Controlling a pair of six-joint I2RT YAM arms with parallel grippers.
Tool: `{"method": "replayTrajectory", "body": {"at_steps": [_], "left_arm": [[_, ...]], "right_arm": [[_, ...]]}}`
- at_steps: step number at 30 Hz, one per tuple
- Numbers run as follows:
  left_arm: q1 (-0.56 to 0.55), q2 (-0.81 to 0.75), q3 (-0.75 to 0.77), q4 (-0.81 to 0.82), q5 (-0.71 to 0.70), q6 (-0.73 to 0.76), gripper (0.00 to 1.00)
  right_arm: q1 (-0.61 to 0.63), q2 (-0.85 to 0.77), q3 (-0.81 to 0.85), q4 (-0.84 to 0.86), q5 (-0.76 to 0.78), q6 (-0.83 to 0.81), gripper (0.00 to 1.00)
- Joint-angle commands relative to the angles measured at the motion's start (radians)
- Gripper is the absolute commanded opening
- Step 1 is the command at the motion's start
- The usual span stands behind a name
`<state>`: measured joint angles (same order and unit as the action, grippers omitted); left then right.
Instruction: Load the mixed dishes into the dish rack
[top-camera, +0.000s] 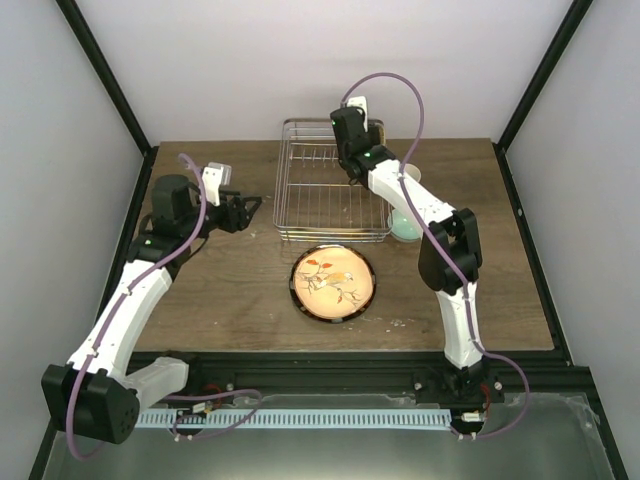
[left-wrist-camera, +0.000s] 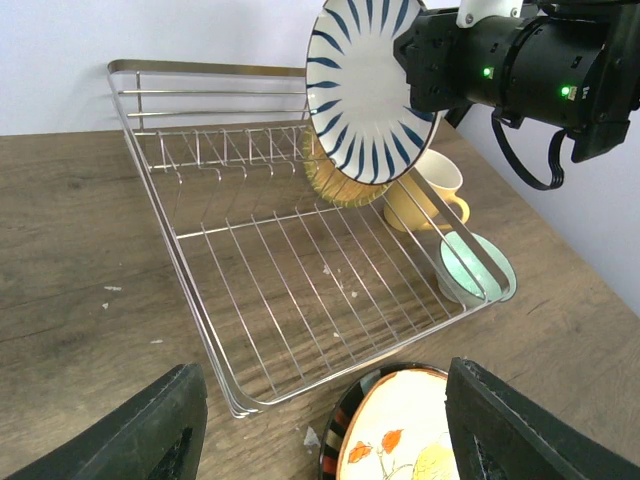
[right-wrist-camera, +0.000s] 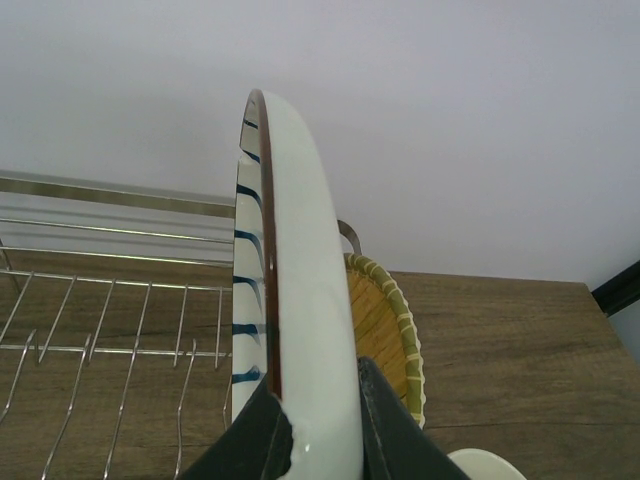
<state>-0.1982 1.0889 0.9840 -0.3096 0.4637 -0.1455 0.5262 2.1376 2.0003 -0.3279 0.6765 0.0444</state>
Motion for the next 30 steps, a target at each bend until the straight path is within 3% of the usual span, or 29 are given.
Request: {"method": "replayTrajectory", "body": {"at_steps": [1, 30], "left_arm": [[-0.009, -0.001, -0.007, 0.007, 0.003, 0.017, 0.67], [-0.018, 0.032, -0.001, 0.013, -0.007, 0.038, 0.67]], "right_arm": [[0.014, -0.045, 0.072, 0.121, 0.061, -0.009, 0.01], [0.031, -0.004, 0.11, 0.17, 0.036, -0.059, 0.01]]}}
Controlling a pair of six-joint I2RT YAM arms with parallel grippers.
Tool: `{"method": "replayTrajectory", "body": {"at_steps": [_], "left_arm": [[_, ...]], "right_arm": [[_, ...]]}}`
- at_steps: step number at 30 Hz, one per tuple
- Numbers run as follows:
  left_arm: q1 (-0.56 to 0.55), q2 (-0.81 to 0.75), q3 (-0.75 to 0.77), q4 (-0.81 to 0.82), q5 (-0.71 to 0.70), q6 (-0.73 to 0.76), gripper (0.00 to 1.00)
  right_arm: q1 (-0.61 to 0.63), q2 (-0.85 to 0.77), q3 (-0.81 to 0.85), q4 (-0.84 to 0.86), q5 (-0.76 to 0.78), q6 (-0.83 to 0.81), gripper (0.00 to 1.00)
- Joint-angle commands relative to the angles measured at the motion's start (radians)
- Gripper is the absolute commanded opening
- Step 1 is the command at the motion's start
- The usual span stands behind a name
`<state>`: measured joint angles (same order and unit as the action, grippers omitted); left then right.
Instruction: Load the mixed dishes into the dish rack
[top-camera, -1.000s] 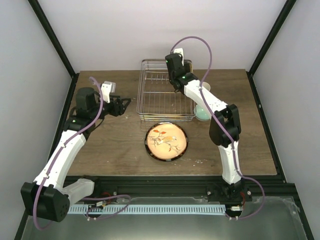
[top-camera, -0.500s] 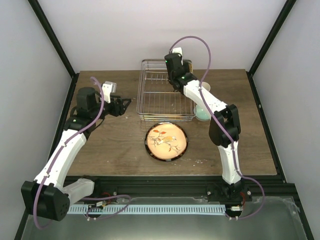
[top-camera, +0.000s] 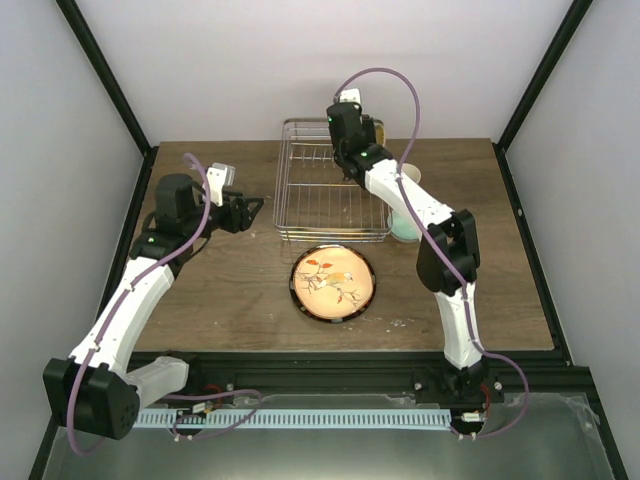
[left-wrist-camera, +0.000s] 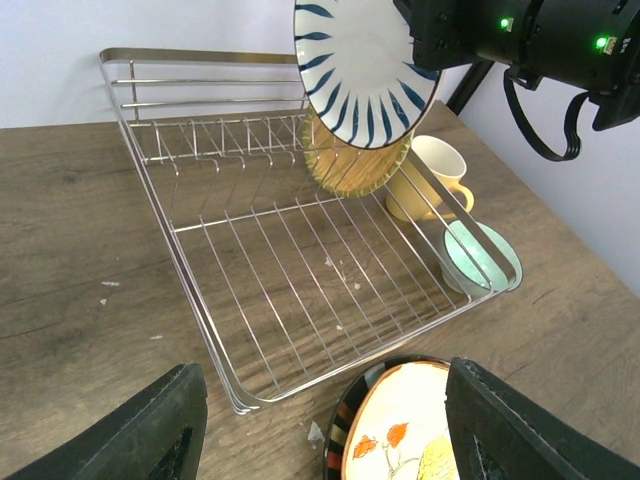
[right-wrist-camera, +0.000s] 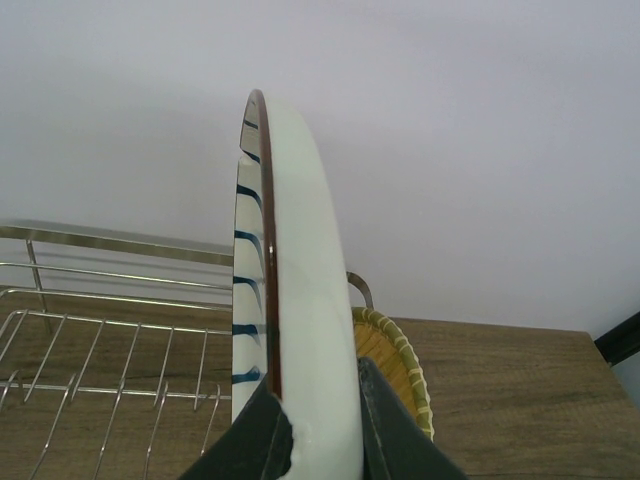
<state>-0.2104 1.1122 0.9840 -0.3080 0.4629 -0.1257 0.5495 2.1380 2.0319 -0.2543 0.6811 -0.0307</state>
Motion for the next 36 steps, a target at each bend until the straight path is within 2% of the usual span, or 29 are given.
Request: {"method": "replayTrajectory", "body": {"at_steps": [1, 17, 26, 33, 36], "left_arm": [[-0.005, 0.009, -0.001, 0.009, -0.008, 0.019, 0.67], [-0.009, 0.011, -0.005, -0.012, -0.011, 0.025, 0.67], [-0.014, 0.031, -0.005, -0.01, 0.004, 0.026, 0.67], [-0.019, 0.049, 0.001, -0.006, 0.011, 0.023, 0.67], [-0.019, 0.054, 0.002, -0.006, 0.013, 0.021, 0.67]], "right_arm": [[0.008, 0.0, 0.077, 0.094, 0.028, 0.02, 0.01], [0.001, 0.079, 0.066, 0.005, -0.023, 0.144, 0.01], [-0.05, 0.073, 0.034, -0.138, -0.094, 0.333, 0.04], [-0.057, 0.06, -0.008, -0.183, -0.1, 0.36, 0.3], [-0.057, 0.046, -0.009, -0.182, -0.078, 0.338, 0.38]]}}
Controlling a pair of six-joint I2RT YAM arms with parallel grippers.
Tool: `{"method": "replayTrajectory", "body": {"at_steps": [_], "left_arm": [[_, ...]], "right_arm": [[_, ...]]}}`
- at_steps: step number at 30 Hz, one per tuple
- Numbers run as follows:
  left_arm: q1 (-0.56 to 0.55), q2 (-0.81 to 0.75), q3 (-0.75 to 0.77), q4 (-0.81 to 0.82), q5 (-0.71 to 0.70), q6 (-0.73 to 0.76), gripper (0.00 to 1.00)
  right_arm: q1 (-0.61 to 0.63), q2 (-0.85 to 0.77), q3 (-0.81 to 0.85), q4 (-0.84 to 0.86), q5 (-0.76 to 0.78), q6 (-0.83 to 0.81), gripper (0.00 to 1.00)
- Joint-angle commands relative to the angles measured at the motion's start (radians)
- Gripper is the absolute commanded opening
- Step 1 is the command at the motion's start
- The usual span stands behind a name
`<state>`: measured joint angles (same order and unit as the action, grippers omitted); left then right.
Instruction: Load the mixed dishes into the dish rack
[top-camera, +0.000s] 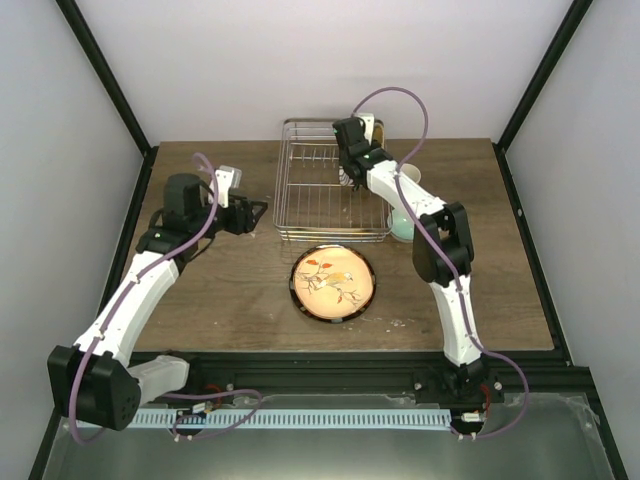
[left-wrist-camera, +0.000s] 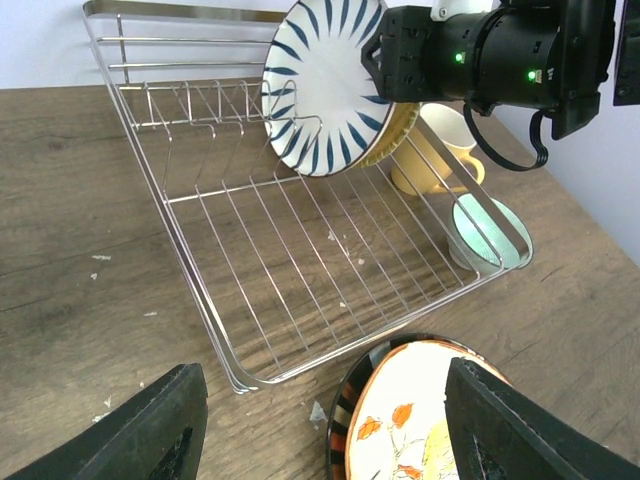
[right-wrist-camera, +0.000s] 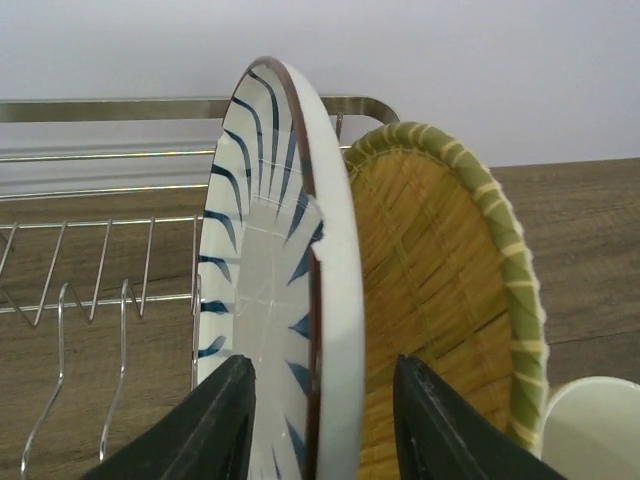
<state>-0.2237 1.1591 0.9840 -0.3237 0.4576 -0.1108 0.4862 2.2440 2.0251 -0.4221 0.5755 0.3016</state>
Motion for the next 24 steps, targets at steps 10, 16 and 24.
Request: {"method": "replayTrajectory", "body": {"at_steps": [10, 16, 24], "left_arm": [[-0.005, 0.017, 0.003, -0.023, 0.033, 0.021, 0.67], [-0.014, 0.049, 0.002, -0.178, 0.019, 0.082, 0.67], [-0.085, 0.106, 0.005, -0.316, 0.069, 0.102, 0.67]], "right_arm": [[0.013, -0.163, 0.036, -0.094, 0.122, -0.063, 0.55], [0.033, -0.434, -0.16, -0.028, -0.114, -0.141, 0.62], [-0.012, -0.888, -0.62, -0.097, -0.526, -0.044, 0.57]]}}
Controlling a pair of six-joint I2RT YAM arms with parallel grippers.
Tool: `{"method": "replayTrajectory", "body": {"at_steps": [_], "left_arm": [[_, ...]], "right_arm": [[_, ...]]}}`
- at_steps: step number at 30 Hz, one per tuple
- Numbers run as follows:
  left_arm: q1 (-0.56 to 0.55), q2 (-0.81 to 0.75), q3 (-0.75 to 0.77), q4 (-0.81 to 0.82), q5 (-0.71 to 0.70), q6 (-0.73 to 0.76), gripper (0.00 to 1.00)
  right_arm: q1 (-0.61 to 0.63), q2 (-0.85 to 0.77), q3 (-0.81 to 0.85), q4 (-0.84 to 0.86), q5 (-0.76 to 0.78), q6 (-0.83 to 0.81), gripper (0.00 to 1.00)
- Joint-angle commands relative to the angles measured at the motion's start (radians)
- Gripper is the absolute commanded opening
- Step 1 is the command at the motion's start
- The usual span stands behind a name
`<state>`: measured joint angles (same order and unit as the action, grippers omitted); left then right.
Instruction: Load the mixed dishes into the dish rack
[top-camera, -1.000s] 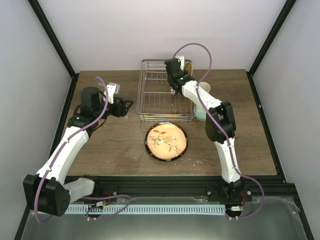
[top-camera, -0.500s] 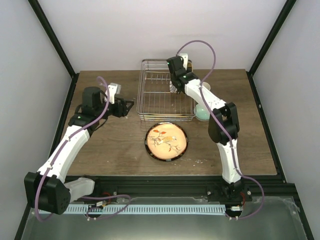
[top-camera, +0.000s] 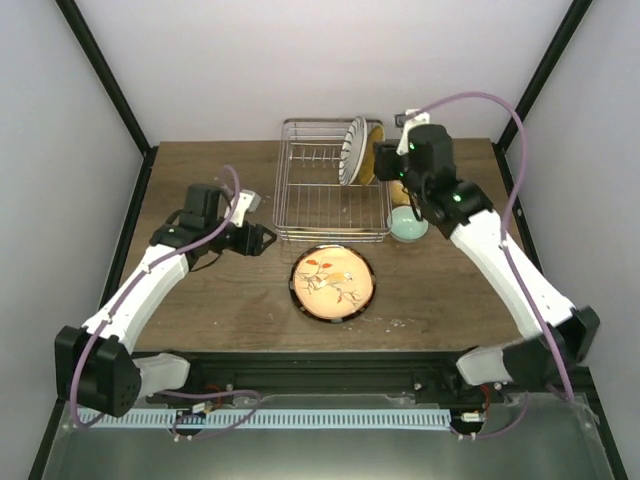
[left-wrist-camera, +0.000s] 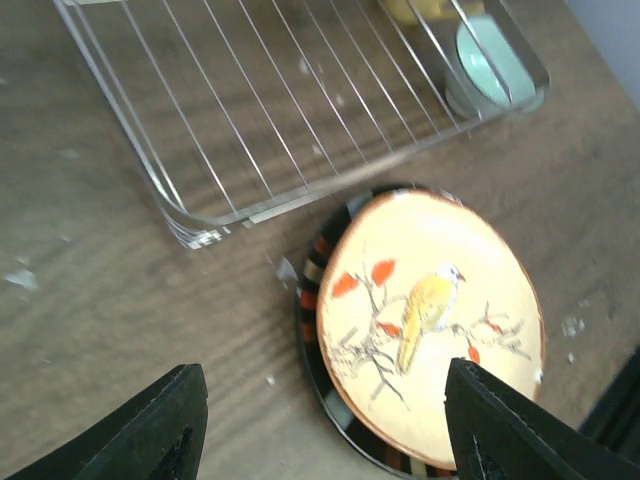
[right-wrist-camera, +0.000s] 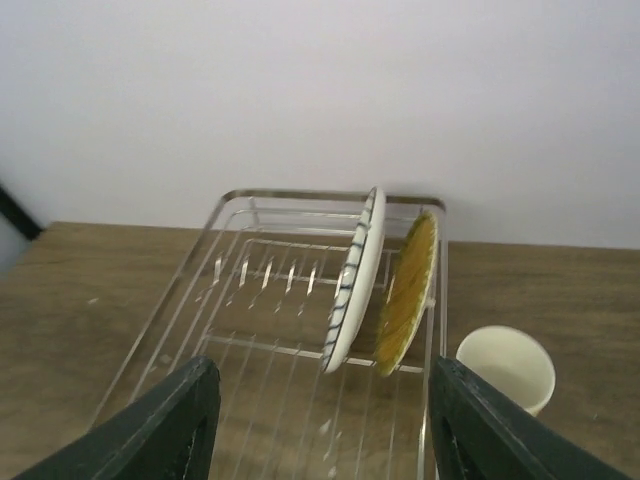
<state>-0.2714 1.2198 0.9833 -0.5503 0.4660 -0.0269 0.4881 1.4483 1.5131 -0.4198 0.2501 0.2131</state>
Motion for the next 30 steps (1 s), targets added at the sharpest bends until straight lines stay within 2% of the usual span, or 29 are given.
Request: {"method": "replayTrajectory", "body": {"at_steps": [1, 4, 8, 14, 16, 18, 30], "left_arm": [[-0.05, 0.069, 0.017, -0.11, 0.075, 0.024, 0.67], [-0.098, 0.132, 0.044, -0.164, 0.073, 0.034, 0.66], [-0.163, 0.204, 0.081, -0.21, 0.012, 0.035, 0.65], [-0.176, 0.323, 0.172, -0.301, 0.046, 0.019, 0.61], [-0.176, 0.34, 0.181, -0.293, 0.056, 0.015, 0.61], [-0.177, 0.365, 0.187, -0.296, 0.055, 0.017, 0.61], [-0.235, 0.518, 0.247, -0.325, 0.059, 0.038, 0.61]], "right_arm": [[-0.014, -0.105, -0.129, -0.149, -0.211, 0.054, 0.55], [-0.013, -0.139, -0.214, -0.249, -0.272, 0.077, 0.45], [-0.013, -0.183, -0.378, -0.284, -0.38, 0.115, 0.43], [-0.01, -0.236, -0.528, -0.325, -0.442, 0.157, 0.47], [-0.009, -0.248, -0.559, -0.319, -0.448, 0.159, 0.53], [-0.009, -0.234, -0.575, -0.325, -0.463, 0.16, 0.58], [-0.009, -0.136, -0.581, -0.279, -0.523, 0.146, 0.66]]}}
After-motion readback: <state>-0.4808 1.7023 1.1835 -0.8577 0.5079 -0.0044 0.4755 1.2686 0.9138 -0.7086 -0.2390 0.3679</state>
